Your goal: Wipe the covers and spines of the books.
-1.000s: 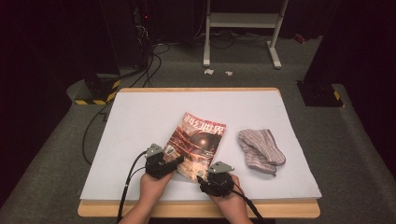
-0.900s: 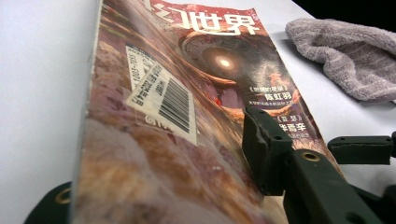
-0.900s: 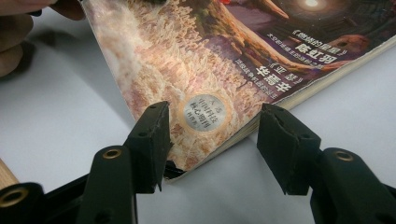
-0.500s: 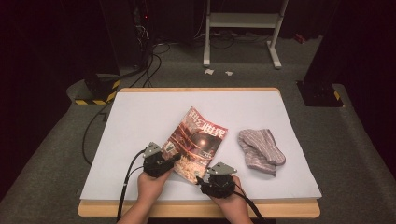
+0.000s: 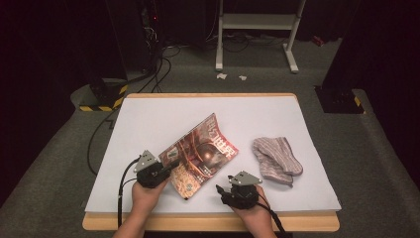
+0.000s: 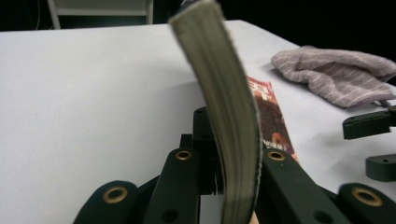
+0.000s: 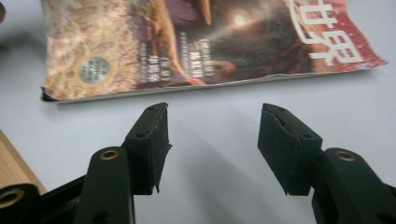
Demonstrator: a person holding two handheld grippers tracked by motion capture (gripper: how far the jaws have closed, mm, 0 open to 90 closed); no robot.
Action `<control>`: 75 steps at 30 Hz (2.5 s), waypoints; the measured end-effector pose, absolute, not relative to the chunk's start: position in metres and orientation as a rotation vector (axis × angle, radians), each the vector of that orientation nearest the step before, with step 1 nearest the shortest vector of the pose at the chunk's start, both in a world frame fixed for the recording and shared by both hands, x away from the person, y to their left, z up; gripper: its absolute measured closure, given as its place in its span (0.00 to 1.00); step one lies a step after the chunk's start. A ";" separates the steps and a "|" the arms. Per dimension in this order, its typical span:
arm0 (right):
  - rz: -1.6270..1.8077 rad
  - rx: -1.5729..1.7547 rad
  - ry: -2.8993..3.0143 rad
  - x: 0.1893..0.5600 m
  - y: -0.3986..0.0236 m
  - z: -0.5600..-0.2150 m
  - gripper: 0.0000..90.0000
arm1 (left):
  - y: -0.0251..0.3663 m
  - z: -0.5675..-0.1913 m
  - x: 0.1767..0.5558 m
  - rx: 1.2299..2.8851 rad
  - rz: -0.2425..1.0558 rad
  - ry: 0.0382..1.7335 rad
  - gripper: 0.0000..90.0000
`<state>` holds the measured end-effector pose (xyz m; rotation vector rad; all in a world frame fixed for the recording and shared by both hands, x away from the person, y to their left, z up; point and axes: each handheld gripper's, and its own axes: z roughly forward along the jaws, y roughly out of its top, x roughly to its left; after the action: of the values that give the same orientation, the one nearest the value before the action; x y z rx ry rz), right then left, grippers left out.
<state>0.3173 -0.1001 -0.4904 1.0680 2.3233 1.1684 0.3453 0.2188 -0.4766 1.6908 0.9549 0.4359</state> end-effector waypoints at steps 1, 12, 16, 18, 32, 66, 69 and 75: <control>1.173 1.076 2.324 0.318 -0.102 -0.490 0.48 | 0.220 -0.476 0.345 1.692 0.438 0.948 0.92; 1.221 1.137 2.228 0.326 -0.129 -0.475 0.44 | 0.230 -0.478 0.328 1.759 0.519 0.821 0.93; 1.220 1.184 2.147 0.332 -0.151 -0.465 0.39 | 0.237 -0.483 0.324 1.772 0.526 0.829 0.93; 1.199 1.214 2.099 0.336 -0.162 -0.459 0.35 | 0.238 -0.486 0.325 1.778 0.527 0.847 0.92; 0.849 1.446 2.064 0.408 -0.217 -0.467 0.22 | 0.239 -0.488 0.324 1.748 0.508 0.815 0.93; 0.816 1.447 2.188 0.417 -0.217 -0.485 0.77 | 0.238 -0.490 0.324 1.728 0.492 0.774 0.93; 0.905 1.412 2.135 0.409 -0.211 -0.470 0.78 | 0.238 -0.490 0.323 1.725 0.492 0.770 0.93; 1.059 1.270 2.069 0.397 -0.183 -0.425 0.78 | 0.238 -0.490 0.323 1.717 0.492 0.752 0.93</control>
<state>0.3969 -0.1827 -0.4255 1.2702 2.0692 1.0592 0.3227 0.2376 -0.4896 1.7170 0.7519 0.4919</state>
